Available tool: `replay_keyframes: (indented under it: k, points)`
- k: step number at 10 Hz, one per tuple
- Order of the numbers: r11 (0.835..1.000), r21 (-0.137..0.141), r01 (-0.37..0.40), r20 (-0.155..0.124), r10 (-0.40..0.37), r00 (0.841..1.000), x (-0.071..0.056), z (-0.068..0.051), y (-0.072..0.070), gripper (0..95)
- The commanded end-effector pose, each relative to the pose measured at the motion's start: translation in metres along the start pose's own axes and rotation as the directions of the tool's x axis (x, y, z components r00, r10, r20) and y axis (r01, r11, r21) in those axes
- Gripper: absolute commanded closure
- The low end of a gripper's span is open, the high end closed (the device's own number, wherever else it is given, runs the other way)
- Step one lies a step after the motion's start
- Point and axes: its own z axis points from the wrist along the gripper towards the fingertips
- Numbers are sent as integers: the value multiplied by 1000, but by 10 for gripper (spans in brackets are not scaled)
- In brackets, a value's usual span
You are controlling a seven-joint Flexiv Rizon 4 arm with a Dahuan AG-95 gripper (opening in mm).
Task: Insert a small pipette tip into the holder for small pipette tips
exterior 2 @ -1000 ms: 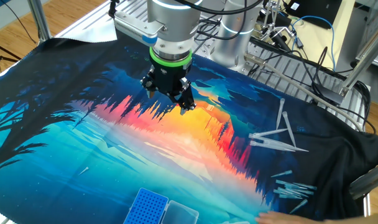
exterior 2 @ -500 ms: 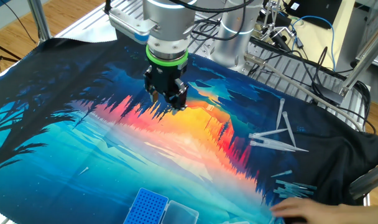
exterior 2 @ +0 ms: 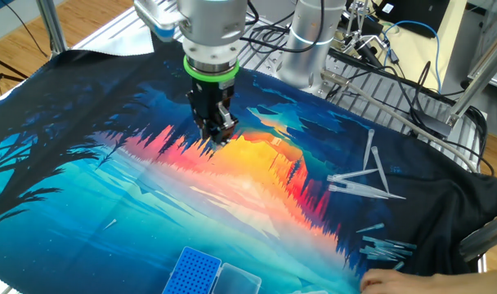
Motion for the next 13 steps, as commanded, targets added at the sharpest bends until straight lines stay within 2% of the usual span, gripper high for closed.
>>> replay_keyframes:
  k: [1,2,13]
  points:
    - [1000,-4,-12,3,12,1000,-14,0,4,760]
    - [1000,-3,-5,4,5,1000,-17,1,5,570]
    - [998,6,58,7,-58,998,-42,6,-1,570]
